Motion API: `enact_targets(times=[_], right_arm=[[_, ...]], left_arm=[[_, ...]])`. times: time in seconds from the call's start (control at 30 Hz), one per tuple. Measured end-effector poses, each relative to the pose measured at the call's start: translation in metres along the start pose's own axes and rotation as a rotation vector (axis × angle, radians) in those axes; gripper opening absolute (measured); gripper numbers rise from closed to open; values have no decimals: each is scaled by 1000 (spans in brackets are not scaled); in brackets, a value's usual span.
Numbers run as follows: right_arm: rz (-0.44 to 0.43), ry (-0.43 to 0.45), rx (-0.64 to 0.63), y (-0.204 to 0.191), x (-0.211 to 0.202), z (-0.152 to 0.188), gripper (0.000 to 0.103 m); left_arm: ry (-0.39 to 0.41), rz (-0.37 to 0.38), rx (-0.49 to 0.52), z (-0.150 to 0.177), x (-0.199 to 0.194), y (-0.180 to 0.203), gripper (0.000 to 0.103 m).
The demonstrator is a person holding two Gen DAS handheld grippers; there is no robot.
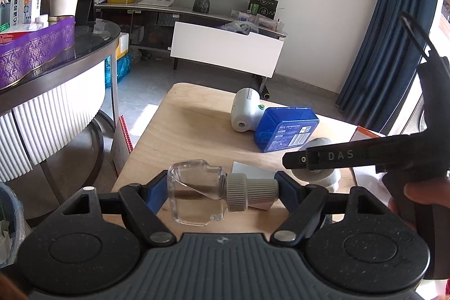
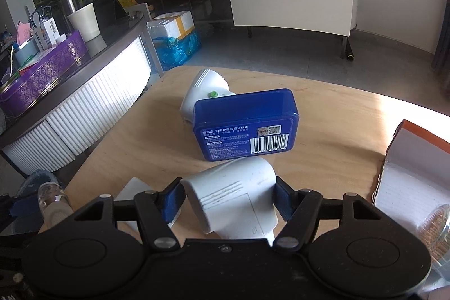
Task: Organize rigid objects
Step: 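Carry the repeller to the orange-rimmed box with the right tool while the left tool carries the bottle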
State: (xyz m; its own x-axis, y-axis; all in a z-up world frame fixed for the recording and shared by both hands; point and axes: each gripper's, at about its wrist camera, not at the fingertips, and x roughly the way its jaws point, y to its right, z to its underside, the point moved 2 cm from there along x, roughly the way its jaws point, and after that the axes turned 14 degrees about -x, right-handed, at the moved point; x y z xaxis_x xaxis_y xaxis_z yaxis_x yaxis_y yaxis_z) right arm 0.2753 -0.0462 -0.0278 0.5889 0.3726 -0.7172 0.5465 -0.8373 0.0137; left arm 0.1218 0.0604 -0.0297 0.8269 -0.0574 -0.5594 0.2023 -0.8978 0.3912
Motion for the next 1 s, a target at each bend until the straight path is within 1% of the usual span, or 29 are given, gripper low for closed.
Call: enact_targets(times=[0.2,0.33,0.5,0.73,1.0], right_arm=[[73,57,-5,-7,-47,9,79],[87,94,23,-8,-78,18,79],[129,126,15,-16,-114,31,79],[168,139,59,-19,-149,52,79],[195,159,100,-25,-179,76,79]], left_arm=[[15,20,28,-1,-14,14,80],[26,39,48,2,-25,24,80],[33,66,65,4,-36,34,80],[35,92,91,11,-52,47,80],[25,98,119,20,-65,57,80]])
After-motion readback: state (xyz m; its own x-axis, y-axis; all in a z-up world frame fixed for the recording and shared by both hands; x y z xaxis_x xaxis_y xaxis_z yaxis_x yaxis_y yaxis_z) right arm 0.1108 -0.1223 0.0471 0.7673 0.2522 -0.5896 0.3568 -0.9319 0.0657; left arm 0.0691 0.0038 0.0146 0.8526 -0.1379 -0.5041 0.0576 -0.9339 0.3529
